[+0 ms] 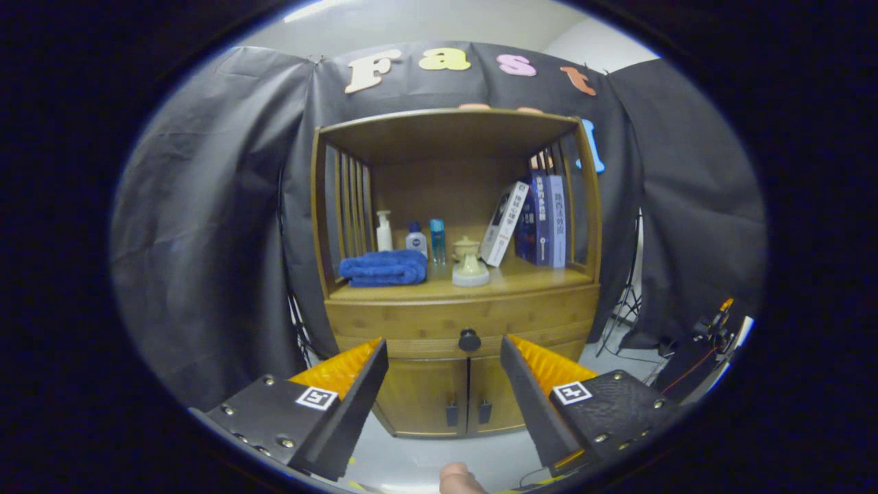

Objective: Pull open the drawer, take out the items inside it, and place them on the countertop above the cabinet.

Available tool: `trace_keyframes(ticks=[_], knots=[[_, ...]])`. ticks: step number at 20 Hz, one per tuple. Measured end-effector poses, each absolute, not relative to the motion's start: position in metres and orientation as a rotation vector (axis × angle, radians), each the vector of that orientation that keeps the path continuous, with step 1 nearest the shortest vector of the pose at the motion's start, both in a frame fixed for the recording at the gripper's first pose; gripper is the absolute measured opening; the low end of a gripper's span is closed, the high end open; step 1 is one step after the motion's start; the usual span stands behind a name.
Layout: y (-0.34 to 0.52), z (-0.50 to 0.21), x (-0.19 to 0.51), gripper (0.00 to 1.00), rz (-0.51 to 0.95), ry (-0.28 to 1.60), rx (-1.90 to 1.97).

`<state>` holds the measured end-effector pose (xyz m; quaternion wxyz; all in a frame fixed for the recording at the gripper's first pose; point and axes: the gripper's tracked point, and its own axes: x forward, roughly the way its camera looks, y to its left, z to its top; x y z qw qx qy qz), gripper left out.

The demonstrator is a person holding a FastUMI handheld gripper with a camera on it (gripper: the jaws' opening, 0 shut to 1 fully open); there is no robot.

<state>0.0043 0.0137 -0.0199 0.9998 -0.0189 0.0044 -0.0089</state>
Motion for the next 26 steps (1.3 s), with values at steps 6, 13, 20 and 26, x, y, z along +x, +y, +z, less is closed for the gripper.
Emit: trace_keyframes(ticks=[6,13,20,26], knots=[[0.028,0.049,-0.034,0.98,-0.036,-0.114,-0.056],[0.032,0.073,-0.054,0.98,-0.05,-0.179,-0.061],[0.034,0.079,-0.049,0.98,-0.047,-0.172,-0.067],[0.031,0.079,-0.052,0.98,-0.044,-0.164,-0.046]])
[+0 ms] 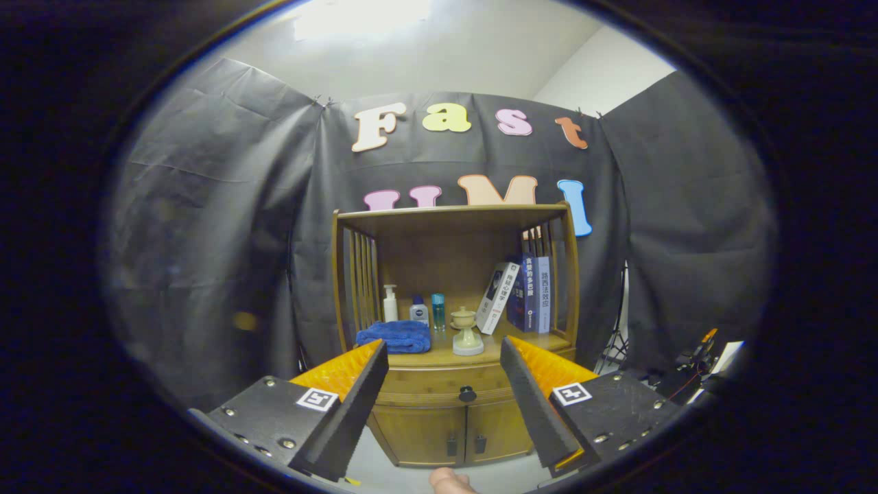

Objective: Pull open the drawer, take out the items inside it, and place them on the countertop above the cabinet.

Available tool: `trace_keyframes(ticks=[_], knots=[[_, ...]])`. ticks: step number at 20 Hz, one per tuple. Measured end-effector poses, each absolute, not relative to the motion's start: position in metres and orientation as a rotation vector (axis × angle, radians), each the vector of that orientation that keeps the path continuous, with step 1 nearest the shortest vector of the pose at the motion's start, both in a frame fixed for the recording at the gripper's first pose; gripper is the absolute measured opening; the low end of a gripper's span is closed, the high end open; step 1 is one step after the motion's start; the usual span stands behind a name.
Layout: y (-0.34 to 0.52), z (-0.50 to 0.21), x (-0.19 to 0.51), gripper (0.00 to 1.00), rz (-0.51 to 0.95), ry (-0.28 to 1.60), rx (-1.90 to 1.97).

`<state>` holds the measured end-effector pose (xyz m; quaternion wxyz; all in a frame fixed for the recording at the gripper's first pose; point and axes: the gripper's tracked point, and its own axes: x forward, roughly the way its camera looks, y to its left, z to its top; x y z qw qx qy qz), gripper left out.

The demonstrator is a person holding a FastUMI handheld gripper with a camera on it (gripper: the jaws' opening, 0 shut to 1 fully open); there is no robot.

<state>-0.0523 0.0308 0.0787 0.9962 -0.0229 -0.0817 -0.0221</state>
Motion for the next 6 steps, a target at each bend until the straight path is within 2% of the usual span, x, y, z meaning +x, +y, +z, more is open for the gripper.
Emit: trace_keyframes(ticks=[6], knots=[[0.0377,0.0722,-0.0512,0.98,-0.035,-0.151,-0.058]])
